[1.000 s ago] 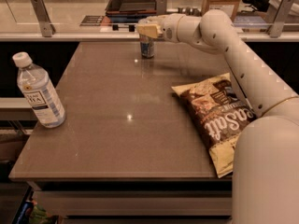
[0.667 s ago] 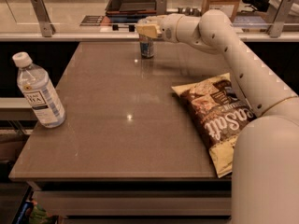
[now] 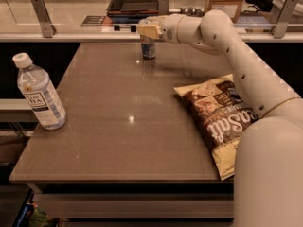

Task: Move redbull can near blue plastic bottle

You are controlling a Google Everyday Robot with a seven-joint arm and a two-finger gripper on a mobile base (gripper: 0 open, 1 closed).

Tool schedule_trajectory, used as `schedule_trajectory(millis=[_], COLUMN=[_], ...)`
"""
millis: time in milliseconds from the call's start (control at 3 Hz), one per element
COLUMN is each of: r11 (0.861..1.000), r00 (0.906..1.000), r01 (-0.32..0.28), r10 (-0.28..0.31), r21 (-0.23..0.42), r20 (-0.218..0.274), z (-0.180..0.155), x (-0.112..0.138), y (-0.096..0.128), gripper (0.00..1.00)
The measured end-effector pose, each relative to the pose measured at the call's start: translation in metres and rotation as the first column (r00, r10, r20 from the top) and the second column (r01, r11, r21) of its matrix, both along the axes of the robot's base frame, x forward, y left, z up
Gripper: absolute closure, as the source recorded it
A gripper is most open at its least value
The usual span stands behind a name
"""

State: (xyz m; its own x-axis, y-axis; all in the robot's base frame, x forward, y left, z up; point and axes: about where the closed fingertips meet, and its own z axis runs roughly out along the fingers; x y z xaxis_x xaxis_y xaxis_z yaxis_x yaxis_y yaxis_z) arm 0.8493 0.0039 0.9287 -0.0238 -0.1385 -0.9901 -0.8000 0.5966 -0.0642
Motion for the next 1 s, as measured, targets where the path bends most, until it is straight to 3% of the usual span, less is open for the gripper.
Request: schedule_trajectory(millis=[333, 1000], r11=[1.0, 0.992], r00=[1.0, 0.9945], r01=[0.003, 0.104], r10=[-0.003, -0.103], r21=[-0.008, -0.075], r20=[-0.007, 0.019], z=[0.012, 0.061], x=[-0.005, -0.034], y=[-0.003, -0.037], gripper=[1.0, 1.0])
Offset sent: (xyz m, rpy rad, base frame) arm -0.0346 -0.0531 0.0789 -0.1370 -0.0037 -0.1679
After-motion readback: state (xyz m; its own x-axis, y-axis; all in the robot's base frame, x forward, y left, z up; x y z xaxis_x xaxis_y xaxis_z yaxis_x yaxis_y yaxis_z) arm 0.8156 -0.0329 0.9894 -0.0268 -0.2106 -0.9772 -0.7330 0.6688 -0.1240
